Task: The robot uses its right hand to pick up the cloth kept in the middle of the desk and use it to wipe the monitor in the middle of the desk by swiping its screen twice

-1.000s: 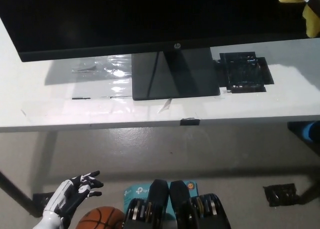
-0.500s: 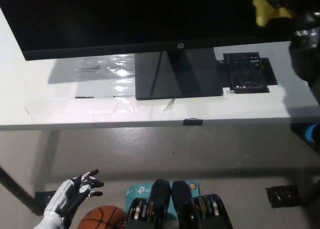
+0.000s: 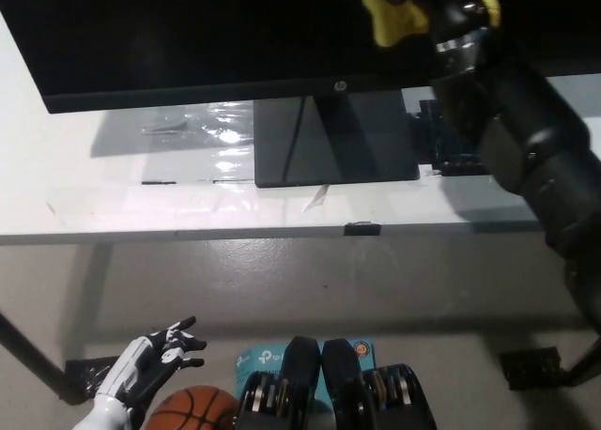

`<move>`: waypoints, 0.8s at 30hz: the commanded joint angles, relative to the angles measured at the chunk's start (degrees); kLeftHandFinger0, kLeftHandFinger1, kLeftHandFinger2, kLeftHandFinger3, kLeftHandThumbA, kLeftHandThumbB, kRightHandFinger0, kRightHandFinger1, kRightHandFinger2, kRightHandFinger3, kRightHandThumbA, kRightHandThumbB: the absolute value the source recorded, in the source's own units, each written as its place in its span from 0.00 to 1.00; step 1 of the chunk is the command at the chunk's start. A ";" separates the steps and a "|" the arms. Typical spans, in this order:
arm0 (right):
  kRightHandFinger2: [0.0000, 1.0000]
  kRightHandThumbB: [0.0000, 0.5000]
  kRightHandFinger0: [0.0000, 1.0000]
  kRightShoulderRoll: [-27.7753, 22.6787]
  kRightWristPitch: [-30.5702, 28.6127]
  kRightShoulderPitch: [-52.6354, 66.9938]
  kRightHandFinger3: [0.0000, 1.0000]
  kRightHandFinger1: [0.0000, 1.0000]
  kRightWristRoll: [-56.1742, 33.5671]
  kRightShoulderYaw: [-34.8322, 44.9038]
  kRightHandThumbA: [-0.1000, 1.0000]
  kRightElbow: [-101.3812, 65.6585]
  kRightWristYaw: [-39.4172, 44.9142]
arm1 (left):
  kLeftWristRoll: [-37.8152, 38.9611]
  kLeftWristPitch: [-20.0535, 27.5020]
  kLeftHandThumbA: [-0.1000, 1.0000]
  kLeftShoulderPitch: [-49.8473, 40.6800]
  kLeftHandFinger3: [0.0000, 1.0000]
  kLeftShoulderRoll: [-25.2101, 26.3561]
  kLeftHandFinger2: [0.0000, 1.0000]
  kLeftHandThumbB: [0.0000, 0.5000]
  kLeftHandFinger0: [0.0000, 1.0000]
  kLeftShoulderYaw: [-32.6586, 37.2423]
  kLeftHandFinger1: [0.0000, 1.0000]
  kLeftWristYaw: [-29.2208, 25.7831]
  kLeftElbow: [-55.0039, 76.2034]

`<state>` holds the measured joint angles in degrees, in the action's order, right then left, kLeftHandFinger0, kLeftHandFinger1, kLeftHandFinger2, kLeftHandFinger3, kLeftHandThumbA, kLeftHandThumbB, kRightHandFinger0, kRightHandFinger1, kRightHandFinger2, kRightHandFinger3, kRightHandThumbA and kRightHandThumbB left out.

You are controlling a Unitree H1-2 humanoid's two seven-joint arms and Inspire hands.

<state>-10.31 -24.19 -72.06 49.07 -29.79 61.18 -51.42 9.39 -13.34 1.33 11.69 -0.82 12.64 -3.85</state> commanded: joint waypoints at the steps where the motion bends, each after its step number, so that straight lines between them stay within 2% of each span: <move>1: 0.00 0.52 0.00 2.91 0.85 -5.91 0.00 0.00 0.38 -0.08 0.00 0.18 -1.73 | -0.21 1.46 0.44 1.30 1.00 0.94 0.95 0.10 0.78 0.46 0.79 1.31 1.22; 2: 0.00 0.48 0.00 3.82 0.70 -6.13 0.00 0.00 0.12 -0.12 0.00 0.23 -1.00 | -0.28 1.43 0.44 1.29 1.00 1.11 0.97 0.08 0.79 0.60 0.81 1.45 1.29; 5: 0.00 0.50 0.00 5.54 0.36 -7.08 0.05 0.00 0.98 -1.00 0.00 1.23 -2.38 | -0.22 1.13 0.43 1.45 1.00 1.05 0.98 0.06 0.78 0.61 0.81 1.33 1.04; 6: 0.00 0.48 0.00 6.26 0.48 -7.24 0.03 0.00 0.31 -0.75 0.00 1.07 -1.04 | -0.32 1.18 0.42 1.50 1.00 1.03 0.98 0.07 0.78 0.66 0.81 1.31 0.96; 7: 0.00 0.49 0.00 7.08 0.52 -7.70 0.04 0.00 0.85 -1.29 0.00 1.31 -1.48 | -0.14 0.78 0.42 1.56 1.00 0.94 0.98 0.11 0.78 0.63 0.80 1.34 1.09; 9: 0.00 0.59 0.00 8.21 1.17 -8.10 0.01 0.00 1.23 -1.81 0.00 0.57 -0.61 | -0.26 1.06 0.42 1.78 1.00 0.83 0.97 0.12 0.78 0.72 0.79 1.39 0.67; 11: 0.00 0.56 0.00 9.13 1.28 -8.37 0.00 0.00 1.71 -2.32 0.00 0.48 -1.21 | -0.47 1.41 0.43 1.56 1.00 0.70 0.96 0.13 0.78 0.84 0.79 1.38 0.52; 12: 0.00 0.52 0.00 9.42 1.09 -8.48 0.00 0.00 1.71 -2.41 0.00 0.52 -1.58 | -0.47 1.22 0.43 1.47 1.00 0.64 0.96 0.13 0.78 0.82 0.78 1.29 0.76; 13: 0.00 0.52 0.00 9.50 1.00 -8.53 0.03 0.00 1.71 -2.47 0.00 0.60 -1.78 | -0.48 1.14 0.43 1.44 1.00 0.61 0.96 0.13 0.78 0.81 0.78 1.26 0.87; 14: 0.00 0.52 0.00 9.46 0.36 -8.36 0.07 0.00 1.47 -2.33 0.00 0.33 -2.04 | -0.72 0.91 0.44 1.36 1.00 0.59 0.95 0.17 0.77 0.86 0.78 1.06 0.94; 17: 0.00 0.49 0.00 9.10 -0.36 -7.34 0.14 0.00 0.78 -1.81 0.00 -0.89 -0.93 | -0.88 0.86 0.44 1.27 1.00 0.72 0.95 0.15 0.77 1.08 0.78 1.19 0.56; 20: 0.00 0.43 0.00 8.94 -1.17 -6.64 0.08 0.00 0.81 -1.94 0.00 -1.78 -0.65 | -0.73 1.25 0.44 1.04 1.00 0.58 0.94 0.16 0.77 1.04 0.77 1.20 0.25; 22: 0.00 0.44 0.00 8.70 -1.70 -6.10 0.01 0.00 1.16 -2.31 0.00 -2.25 -0.61 | -0.53 1.20 0.44 0.53 1.00 0.49 0.93 0.17 0.76 0.74 0.76 0.96 0.78; 23: 0.00 0.46 0.00 8.51 -2.07 -6.01 0.00 0.00 1.09 -2.26 0.00 -2.33 -0.55 | -0.06 0.82 0.43 0.65 1.00 0.49 0.94 0.18 0.77 0.45 0.77 1.04 0.79; 24: 0.00 0.46 0.00 7.28 -2.37 -5.06 0.05 0.00 1.12 -2.09 0.00 -3.47 -0.36 | 0.21 0.64 0.42 0.69 1.00 0.48 0.95 0.16 0.76 0.35 0.77 1.17 0.73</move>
<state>-0.98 -24.52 -75.55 50.18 -32.15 60.63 -51.41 8.95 -13.34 2.06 11.86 -0.19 13.01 -4.12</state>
